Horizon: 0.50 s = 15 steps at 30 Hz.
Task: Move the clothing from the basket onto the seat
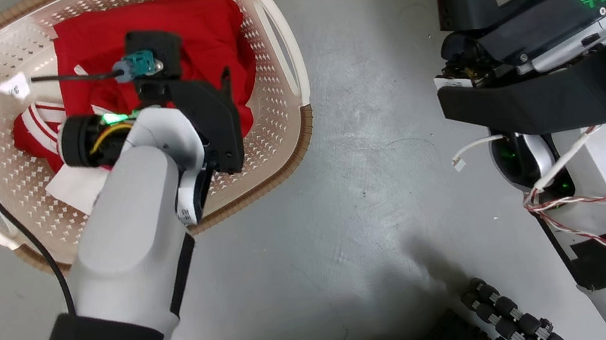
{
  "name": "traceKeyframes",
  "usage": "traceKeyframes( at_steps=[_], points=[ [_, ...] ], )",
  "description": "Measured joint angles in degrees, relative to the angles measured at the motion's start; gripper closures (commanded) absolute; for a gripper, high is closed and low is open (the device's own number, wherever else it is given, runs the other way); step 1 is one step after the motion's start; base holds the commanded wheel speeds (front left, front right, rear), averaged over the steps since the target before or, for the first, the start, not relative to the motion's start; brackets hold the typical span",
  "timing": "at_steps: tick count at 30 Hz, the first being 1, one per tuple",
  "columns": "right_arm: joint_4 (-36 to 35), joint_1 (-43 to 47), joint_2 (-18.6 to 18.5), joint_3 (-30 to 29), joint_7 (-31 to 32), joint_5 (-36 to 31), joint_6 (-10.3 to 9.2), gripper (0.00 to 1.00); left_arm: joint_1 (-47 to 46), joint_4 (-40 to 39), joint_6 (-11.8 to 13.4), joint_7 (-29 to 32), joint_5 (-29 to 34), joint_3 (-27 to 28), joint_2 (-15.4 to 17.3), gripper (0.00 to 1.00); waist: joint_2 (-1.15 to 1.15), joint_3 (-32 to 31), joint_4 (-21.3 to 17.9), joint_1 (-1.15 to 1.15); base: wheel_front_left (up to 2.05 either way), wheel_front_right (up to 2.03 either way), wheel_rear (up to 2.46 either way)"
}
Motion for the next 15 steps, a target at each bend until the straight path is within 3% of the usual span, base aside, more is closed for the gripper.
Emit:
traceKeyframes(
  at_steps=[9,15],
  points=[
    [-0.21,0.8,0.02,-0.56,-0.77,0.74,0.0,0.0,-1.89,2.43,0.21,-0.24,4.68,-2.52,4.68,0.0,-0.01,1.31,-0.17,0.0,0.0,0.0,0.0],
    [-0.46,0.81,0.07,-0.92,-1.03,0.75,-0.07,0.0,-1.82,3.9,0.68,-0.7,4.61,-2.05,4.77,0.0,-0.01,2.23,0.07,-0.01,0.0,0.0,0.0]
  ],
)
